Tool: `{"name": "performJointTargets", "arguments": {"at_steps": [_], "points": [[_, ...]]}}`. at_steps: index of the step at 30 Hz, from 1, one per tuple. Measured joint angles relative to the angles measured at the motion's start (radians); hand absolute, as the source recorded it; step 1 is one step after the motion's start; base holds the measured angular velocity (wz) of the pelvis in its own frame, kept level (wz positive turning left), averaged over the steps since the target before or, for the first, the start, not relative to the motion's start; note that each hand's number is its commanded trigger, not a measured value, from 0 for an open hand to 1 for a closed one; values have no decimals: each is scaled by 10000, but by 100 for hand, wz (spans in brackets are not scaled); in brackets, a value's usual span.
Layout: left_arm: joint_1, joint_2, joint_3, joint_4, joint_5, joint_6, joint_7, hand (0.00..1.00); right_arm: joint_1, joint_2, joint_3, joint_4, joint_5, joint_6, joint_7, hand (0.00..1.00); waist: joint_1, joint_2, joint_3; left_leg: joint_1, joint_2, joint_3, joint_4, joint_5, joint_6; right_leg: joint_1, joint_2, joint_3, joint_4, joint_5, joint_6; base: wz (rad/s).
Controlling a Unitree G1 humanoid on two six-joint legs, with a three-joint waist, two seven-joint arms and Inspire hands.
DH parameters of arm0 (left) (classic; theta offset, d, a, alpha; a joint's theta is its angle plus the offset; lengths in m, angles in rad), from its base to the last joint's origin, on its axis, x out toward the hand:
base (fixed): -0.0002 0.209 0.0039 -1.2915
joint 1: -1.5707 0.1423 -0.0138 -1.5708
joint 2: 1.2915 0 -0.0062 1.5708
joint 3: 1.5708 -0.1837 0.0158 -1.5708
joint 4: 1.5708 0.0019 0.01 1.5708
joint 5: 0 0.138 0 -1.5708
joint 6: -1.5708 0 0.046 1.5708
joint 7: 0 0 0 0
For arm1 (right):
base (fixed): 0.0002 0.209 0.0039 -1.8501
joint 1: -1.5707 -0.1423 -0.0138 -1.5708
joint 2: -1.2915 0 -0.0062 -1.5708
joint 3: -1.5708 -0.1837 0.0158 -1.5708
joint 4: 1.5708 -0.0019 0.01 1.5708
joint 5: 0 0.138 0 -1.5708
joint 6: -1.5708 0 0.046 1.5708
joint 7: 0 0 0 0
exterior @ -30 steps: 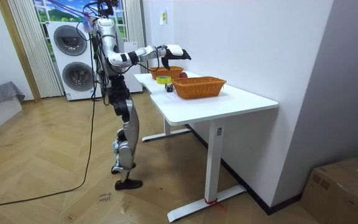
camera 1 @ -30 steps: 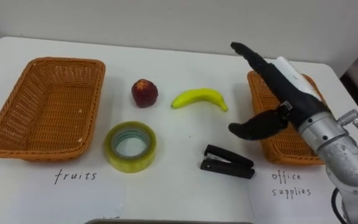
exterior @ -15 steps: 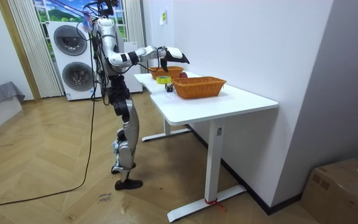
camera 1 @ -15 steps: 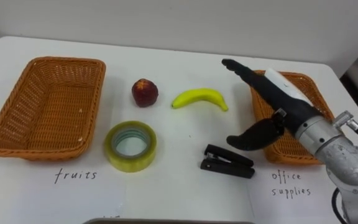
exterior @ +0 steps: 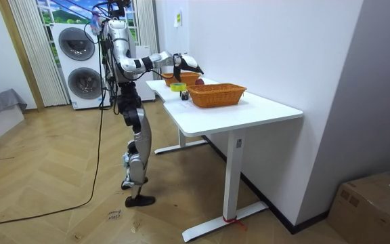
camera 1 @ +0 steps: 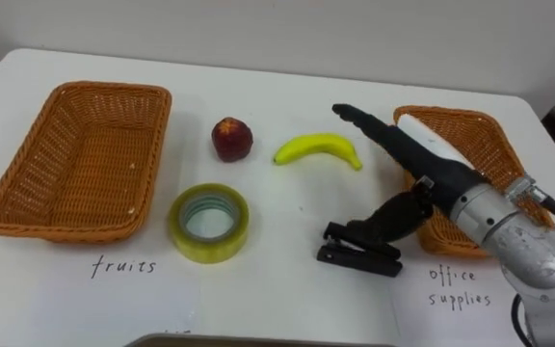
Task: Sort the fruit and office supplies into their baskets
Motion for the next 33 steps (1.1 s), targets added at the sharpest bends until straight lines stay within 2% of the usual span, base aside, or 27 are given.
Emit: {"name": "performJointTargets", "arguments": {"at_steps": [5,9,14,18,25,28,33], "points": [[-48,9,-6,0,-5,0,-8,0,-4,193,88,-27,-297,0,222,0,72,-35,-5,-16,-8,-94,-2,0,0,21,0,-57,-5,0,0,5],[-53,15,-30,3,-2,1,-9,0,-4,197,316,-26,-445,7,434,0,73,-39,-8,-19,-11,-101,-2,0,0,24,0,-67,-5,0,0,0],[-94,95,-436,95,-21,1,3,0,-6,211,747,-27,-497,8,576,0,112,-82,-7,-8,-14,-100,-1,0,0,23,-9,-49,-18,0,0,0],[-65,96,-447,93,-4,1,-27,0,-5,333,870,-25,-813,35,797,0,171,-94,-3,-17,-25,-101,-5,0,1,10,-22,-51,-21,0,0,0],[-54,91,-439,96,-18,38,-231,0,75,377,900,-20,-1174,404,1179,0,307,-101,-7,-67,-26,-119,-8,0,1,-2,-22,-80,-73,0,1,0],[-48,91,-440,81,-19,177,-232,0,163,345,1074,12,-1184,616,1365,0,320,-151,-41,-67,-21,-139,-2,1,0,0,-25,-138,-70,0,1,0],[-94,92,-442,81,-13,196,-252,0,215,282,1145,425,-1174,749,1700,0,325,-188,-65,-7,-23,-155,-2,2,0,15,-32,-170,-38,5,7,0]]}}
